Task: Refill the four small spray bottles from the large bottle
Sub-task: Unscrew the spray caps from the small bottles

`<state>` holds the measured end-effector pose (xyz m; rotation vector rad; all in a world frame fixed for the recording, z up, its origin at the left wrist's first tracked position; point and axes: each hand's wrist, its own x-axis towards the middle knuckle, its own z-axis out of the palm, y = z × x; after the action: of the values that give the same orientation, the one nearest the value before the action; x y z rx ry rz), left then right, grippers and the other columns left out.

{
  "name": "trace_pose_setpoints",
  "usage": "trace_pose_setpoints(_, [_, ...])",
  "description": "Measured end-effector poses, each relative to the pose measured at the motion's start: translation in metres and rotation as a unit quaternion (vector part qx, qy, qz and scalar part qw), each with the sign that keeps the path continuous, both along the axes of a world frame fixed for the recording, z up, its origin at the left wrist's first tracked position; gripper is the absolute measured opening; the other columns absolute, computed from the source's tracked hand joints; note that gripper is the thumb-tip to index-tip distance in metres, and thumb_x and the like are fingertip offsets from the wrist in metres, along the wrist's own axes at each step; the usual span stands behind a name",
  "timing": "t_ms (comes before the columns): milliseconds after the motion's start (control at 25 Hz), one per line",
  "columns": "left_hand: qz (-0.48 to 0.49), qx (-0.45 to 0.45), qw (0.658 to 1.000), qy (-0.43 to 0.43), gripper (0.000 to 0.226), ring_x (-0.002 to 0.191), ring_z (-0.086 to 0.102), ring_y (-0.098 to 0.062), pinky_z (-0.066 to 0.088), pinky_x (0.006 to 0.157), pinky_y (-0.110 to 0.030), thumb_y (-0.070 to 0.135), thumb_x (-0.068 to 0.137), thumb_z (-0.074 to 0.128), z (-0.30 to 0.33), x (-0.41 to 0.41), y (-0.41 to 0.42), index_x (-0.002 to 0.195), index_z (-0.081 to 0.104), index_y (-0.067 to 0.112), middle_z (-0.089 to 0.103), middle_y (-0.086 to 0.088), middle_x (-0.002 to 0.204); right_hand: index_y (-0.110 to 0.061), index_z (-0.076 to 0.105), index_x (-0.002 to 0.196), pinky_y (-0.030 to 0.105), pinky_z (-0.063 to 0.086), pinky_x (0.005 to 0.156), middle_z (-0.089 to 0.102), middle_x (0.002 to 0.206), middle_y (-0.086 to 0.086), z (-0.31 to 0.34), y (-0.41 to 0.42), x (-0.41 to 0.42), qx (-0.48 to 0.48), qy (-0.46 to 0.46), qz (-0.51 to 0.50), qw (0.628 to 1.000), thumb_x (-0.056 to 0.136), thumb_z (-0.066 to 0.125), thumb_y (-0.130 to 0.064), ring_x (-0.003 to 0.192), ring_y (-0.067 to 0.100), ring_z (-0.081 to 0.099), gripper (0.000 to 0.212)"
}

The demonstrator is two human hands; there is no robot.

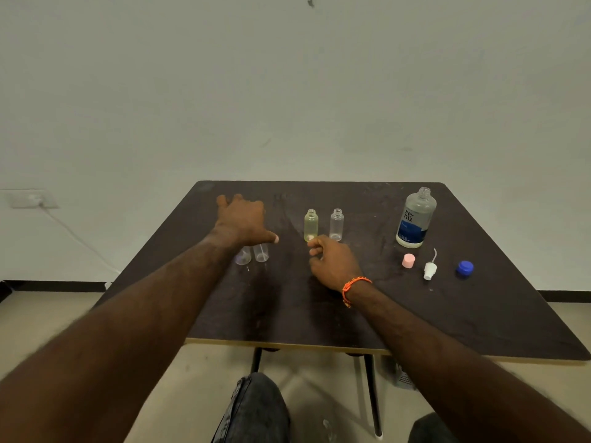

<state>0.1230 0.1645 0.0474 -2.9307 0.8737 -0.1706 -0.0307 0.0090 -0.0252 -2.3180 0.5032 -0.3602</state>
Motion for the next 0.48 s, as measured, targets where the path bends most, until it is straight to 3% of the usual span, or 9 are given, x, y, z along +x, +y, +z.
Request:
trace_pose_setpoints(240, [-0.061, -0.065, 0.995, 0.047, 0.019, 0.103, 0.063, -0.017, 0.023, 0.09, -0.044, 0.05, 0.087, 0.072, -0.013, 0.014, 0.026, 0.097, 0.068, 0.033, 0.069, 0.012, 0.097, -0.022, 0.062, 0.121, 0.028, 0.05, 0.093, 0.067, 0.104, -0.01, -0.001, 0.025, 0.012, -0.025, 0.014, 0.04, 0.999, 0.084, 0.059, -0.014, 0.1, 0.011, 0.063, 0.038])
trace_pose_setpoints(480, [-0.133, -0.099, 0.985, 0.048, 0.017, 0.096, 0.061, -0.009, 0.023, 0.094, -0.044, 0.054, 0.088, 0.07, -0.014, 0.005, 0.019, 0.084, 0.068, 0.037, 0.069, 0.018, 0.091, -0.019, 0.055, 0.132, 0.04, 0.052, 0.096, 0.067, 0.123, 0.0, 0.004, 0.045, 0.023, -0.055, 0.008, 0.026, 0.998, 0.081, 0.067, -0.02, 0.115, 0.021, 0.062, 0.052])
